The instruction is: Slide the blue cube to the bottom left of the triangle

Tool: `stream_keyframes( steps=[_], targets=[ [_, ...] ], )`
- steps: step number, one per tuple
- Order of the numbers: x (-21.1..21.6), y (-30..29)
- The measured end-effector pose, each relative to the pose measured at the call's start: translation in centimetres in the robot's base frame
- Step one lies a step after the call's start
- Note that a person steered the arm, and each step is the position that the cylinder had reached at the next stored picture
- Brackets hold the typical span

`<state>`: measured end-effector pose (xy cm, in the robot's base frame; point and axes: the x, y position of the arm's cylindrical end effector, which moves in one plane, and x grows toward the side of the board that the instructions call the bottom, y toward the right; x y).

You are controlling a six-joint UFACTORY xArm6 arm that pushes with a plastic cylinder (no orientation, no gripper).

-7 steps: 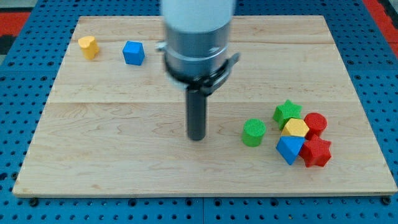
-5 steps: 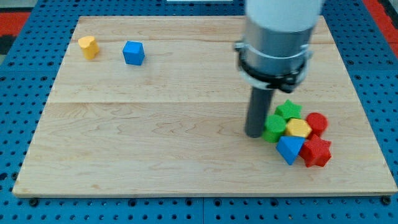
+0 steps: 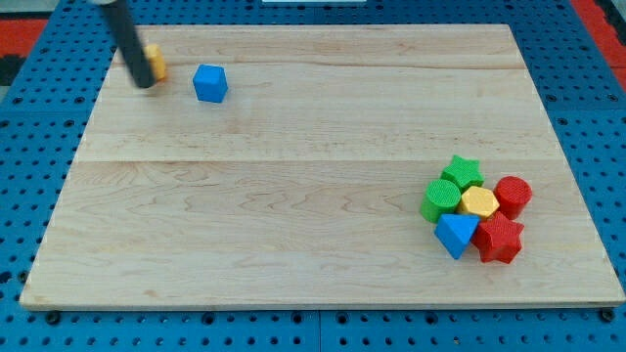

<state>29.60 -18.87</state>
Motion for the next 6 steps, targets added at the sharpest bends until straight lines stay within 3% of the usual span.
stream_keyframes(
  steps=[1, 2, 3, 4, 5, 6],
  targets=[
    [-3.3, 7.6],
    [3.2, 8.3],
    [8.2, 5.1],
    [6.8, 2.1],
    [10.5, 5.3],
    [13.4, 12.2]
  ],
)
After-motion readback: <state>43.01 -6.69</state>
